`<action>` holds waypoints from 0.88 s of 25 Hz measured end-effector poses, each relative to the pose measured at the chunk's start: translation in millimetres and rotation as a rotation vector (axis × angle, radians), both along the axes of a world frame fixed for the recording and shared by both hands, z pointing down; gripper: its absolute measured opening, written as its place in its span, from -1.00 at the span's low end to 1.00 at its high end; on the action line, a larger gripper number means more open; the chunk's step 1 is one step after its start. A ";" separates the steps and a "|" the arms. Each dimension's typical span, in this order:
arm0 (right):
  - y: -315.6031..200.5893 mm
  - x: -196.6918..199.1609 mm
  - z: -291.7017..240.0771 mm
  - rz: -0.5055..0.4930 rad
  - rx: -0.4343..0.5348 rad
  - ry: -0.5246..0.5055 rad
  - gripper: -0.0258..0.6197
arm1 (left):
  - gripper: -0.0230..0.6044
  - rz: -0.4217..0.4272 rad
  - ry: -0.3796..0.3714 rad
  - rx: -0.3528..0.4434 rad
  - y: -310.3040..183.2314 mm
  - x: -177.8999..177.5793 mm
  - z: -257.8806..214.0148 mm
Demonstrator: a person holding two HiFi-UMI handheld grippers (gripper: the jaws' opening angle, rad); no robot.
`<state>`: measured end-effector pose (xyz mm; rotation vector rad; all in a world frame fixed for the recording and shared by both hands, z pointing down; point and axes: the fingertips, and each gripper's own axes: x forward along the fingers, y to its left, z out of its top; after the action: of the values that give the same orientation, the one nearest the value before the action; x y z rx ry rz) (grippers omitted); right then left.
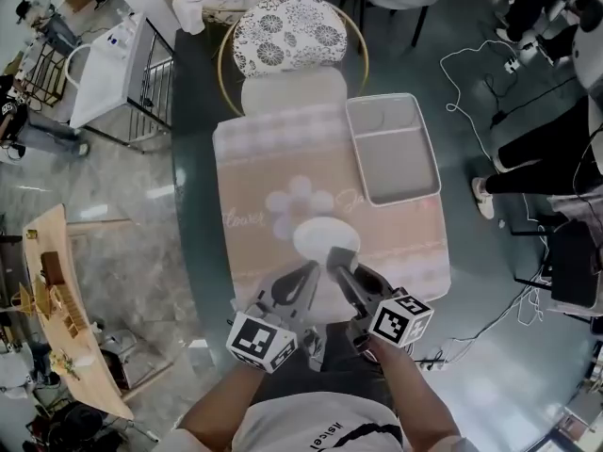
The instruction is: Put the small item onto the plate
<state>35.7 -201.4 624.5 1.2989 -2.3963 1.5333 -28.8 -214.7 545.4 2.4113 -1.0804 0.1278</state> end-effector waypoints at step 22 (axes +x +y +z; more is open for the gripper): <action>-18.4 -1.3 128.0 -0.030 -0.219 0.199 -0.57 | -0.91 -0.027 -0.017 -0.099 -21.1 0.7 83.0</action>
<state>34.5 -219.8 752.5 1.2957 -2.0558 1.5263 -28.1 -235.9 628.5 2.3107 -1.0885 0.1884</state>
